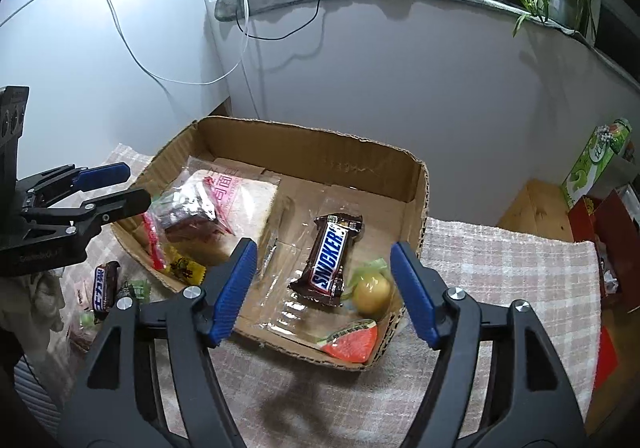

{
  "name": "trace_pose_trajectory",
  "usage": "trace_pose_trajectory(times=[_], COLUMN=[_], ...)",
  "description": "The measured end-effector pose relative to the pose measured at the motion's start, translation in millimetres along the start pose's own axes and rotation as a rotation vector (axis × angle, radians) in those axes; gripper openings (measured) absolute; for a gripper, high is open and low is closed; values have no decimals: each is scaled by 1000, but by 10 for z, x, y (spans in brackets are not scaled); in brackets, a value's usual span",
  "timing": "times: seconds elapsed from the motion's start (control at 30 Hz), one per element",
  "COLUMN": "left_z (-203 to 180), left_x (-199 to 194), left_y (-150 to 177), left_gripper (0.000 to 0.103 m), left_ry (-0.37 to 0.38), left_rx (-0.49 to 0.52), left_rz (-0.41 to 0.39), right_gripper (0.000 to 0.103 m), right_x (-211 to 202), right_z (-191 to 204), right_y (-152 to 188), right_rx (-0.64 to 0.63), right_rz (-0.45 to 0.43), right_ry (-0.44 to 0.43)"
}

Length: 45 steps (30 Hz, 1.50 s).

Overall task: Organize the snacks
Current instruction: 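Release the green packet and jelly cup into the box with both tools, then grasp the pink wrapper with the left tool while the right tool grasps a bagged pastry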

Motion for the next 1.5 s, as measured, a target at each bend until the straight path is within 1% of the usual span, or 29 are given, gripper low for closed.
trace_pose_trajectory(times=[0.33, 0.43, 0.53, 0.63, 0.77, 1.0, 1.07, 1.17, 1.33, 1.5], left_z=[124, 169, 215, 276, 406, 608, 665, 738, 831, 864], left_x=[-358, -487, -623, -761, -911, -1026, -1034, -1026, -988, -870], left_y=[87, 171, 288, 424, 610, 895, 976, 1075, 1147, 1215], left_gripper=[62, 62, 62, 62, 62, 62, 62, 62, 62, 62], left_ry=[-9, -27, -27, -42, -53, -83, -85, -85, -83, -74], left_rx=[-23, -24, -27, -26, -49, -83, -97, -117, -137, -125], left_rz=[-30, -38, -38, -37, -23, 15, 29, 49, 70, 113], right_gripper=[72, 72, 72, 72, 72, 72, 72, 72, 72, 72], right_x=[-187, -251, -312, -368, -407, -392, -376, -337, -278, -187], right_z=[170, 267, 379, 536, 775, 1304, 1435, 1657, 1996, 2259], right_y=[32, 52, 84, 151, 251, 458, 500, 584, 701, 761], right_rx=[-16, -29, -36, -55, -93, -202, -238, -295, -424, -526], right_rz=[-14, -19, -24, -23, -12, 21, 31, 48, 61, 80], right_ry=[-23, -34, -50, -80, -118, -209, -226, -273, -352, -388])
Point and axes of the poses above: each gripper's, at about its wrist camera, not at the fingertips, and x roughly the way its jaws point, z to its left, y to its underside, the point moved 1 cm from there along x, roughly the way its jaws point, and after that the axes turned 7 degrees about -x, right-handed, at the moved point
